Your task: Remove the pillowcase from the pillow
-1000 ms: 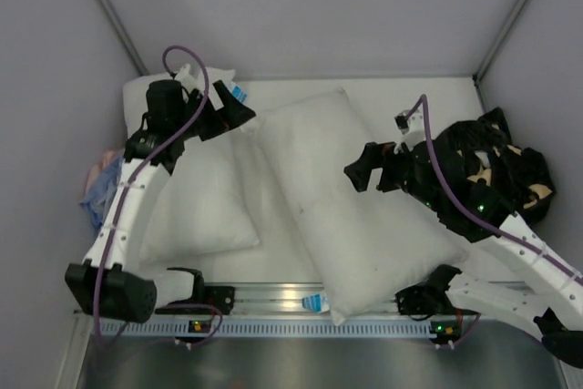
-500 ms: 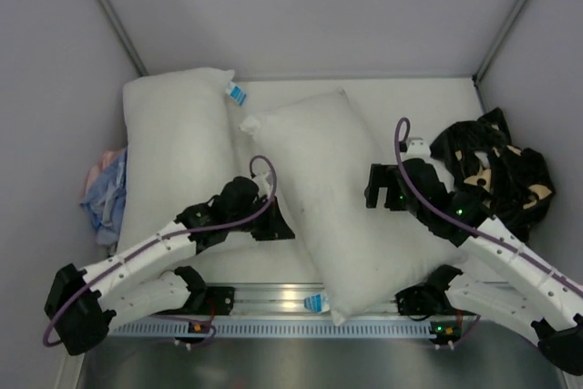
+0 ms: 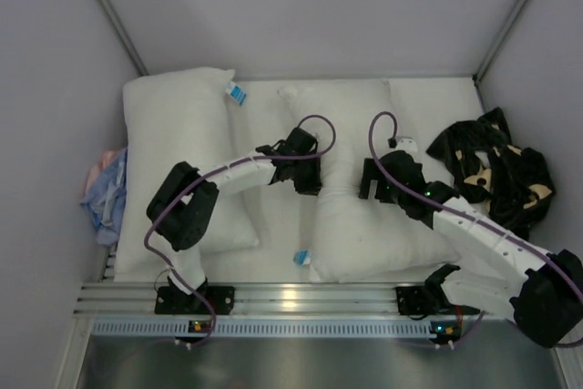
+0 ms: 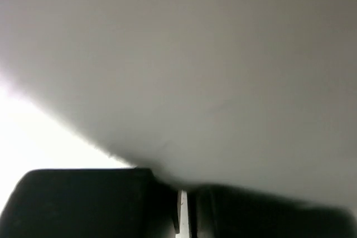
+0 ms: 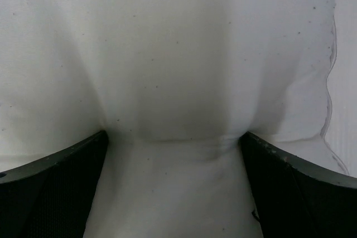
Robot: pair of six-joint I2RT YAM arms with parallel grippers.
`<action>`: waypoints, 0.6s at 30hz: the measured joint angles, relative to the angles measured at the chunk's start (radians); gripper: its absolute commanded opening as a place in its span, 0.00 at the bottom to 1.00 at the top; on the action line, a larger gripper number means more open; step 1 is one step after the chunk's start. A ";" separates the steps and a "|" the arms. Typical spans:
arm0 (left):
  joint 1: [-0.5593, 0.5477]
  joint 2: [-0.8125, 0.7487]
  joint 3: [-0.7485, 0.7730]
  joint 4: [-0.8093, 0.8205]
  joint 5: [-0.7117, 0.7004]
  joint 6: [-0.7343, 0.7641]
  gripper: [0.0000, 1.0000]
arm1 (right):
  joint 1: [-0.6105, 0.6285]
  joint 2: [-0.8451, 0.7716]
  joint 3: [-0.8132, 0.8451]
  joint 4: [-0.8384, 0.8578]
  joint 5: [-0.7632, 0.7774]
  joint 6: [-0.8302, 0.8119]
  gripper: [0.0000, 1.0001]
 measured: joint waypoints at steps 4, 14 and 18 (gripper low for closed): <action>0.019 0.180 0.235 0.003 0.019 0.010 0.04 | -0.166 0.051 0.028 0.028 0.018 -0.024 1.00; -0.023 0.241 0.346 0.060 0.031 0.006 0.75 | -0.462 0.057 0.152 -0.031 -0.060 -0.133 0.99; -0.030 0.082 0.214 0.017 -0.048 0.025 0.99 | -0.462 -0.034 0.163 -0.064 -0.063 -0.161 0.99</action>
